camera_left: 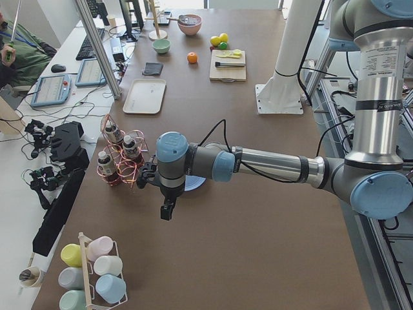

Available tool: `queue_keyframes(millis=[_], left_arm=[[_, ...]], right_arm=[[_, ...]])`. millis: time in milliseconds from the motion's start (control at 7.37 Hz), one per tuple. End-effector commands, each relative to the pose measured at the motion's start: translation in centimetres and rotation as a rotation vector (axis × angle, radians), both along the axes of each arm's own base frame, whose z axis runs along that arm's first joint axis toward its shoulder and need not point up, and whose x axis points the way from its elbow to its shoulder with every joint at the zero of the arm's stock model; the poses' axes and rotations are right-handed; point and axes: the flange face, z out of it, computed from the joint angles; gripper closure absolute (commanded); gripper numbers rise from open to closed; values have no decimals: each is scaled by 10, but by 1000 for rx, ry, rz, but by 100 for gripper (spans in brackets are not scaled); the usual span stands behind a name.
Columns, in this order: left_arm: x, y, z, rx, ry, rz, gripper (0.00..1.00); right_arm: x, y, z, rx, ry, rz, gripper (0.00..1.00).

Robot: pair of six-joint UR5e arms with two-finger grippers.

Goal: Pick orange to plate

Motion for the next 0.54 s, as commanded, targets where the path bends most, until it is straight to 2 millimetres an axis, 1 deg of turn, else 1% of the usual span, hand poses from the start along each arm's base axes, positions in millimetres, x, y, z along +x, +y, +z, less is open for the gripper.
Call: queue_keyframes(millis=[0,407], left_arm=[[4,-2,2,1,-1,7,2],[4,-2,0,4,-1,7,2]], right_arm=[[0,-1,-1,1,0,1,0],[-1,3,1,-3,-14,0,0]])
